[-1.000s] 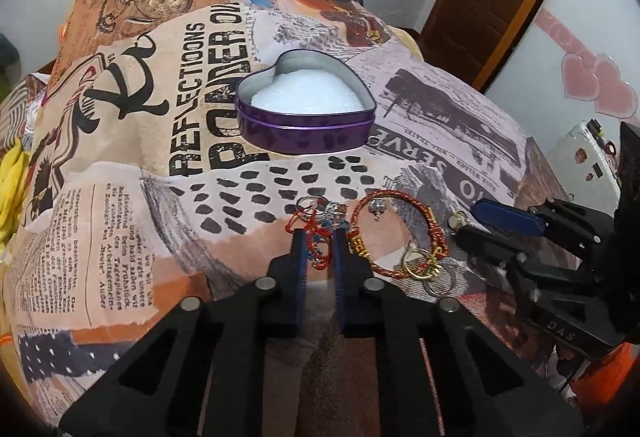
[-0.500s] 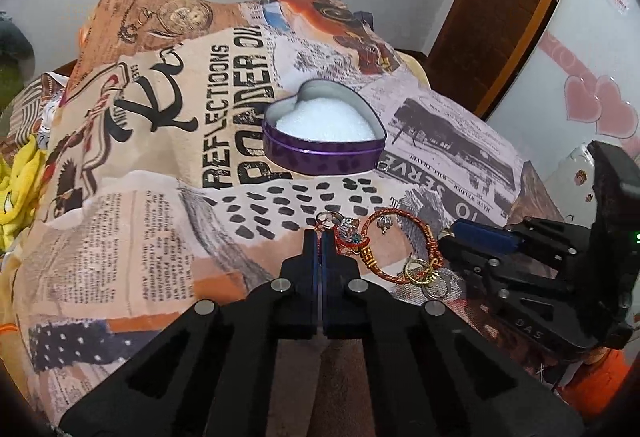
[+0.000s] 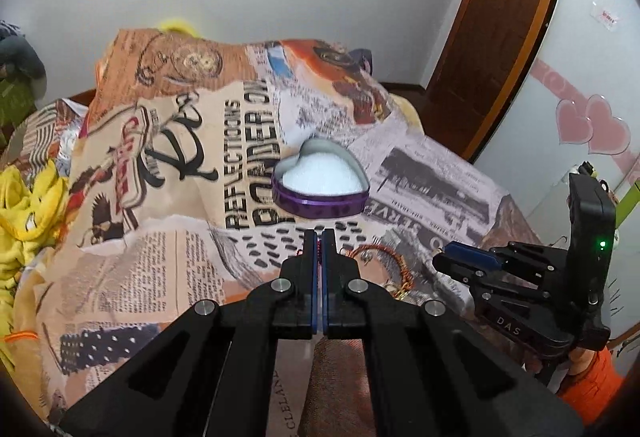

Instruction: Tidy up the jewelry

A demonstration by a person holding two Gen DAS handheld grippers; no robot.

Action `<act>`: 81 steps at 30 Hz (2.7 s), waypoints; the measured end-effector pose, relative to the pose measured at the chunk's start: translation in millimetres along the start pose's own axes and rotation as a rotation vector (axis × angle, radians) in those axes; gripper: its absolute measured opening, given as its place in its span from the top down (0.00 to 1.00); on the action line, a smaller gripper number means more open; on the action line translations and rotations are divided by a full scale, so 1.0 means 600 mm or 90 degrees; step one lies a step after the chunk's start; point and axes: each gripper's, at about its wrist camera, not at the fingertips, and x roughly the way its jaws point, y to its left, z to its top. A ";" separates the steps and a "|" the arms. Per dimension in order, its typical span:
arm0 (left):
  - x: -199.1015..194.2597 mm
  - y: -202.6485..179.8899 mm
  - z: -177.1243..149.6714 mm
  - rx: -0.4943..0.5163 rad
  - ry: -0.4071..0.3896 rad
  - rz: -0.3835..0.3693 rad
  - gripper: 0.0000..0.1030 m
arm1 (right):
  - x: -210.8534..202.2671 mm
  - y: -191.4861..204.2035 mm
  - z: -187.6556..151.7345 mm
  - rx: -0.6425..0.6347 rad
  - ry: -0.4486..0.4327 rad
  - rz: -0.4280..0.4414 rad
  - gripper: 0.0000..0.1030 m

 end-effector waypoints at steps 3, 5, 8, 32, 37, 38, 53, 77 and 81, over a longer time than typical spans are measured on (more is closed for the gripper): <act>-0.020 -0.005 0.008 0.002 -0.024 0.003 1.00 | -0.014 -0.001 0.004 0.005 -0.011 -0.003 0.84; -0.034 -0.008 0.014 0.002 -0.039 0.005 1.00 | -0.023 0.000 0.008 0.005 -0.018 -0.006 0.84; -0.050 -0.009 0.023 0.000 -0.058 0.012 1.00 | -0.035 0.003 0.016 0.003 -0.031 -0.009 0.84; -0.073 -0.039 0.101 0.032 -0.146 0.037 1.00 | -0.057 0.006 0.090 -0.021 -0.113 0.000 0.84; -0.057 -0.036 0.120 0.029 -0.149 0.028 1.00 | -0.046 0.001 0.103 -0.022 -0.115 -0.001 0.84; -0.054 -0.035 0.123 0.030 -0.149 0.027 1.00 | -0.044 0.000 0.106 -0.023 -0.115 -0.001 0.84; 0.021 -0.031 0.164 0.046 -0.114 -0.009 1.00 | 0.001 0.000 0.146 -0.043 -0.104 0.013 0.84; 0.162 0.016 0.131 0.028 0.025 -0.017 1.00 | 0.098 0.010 0.155 -0.092 -0.006 0.040 0.84; 0.180 0.027 0.119 0.020 0.050 -0.013 1.00 | 0.105 0.015 0.157 -0.098 0.002 0.040 0.84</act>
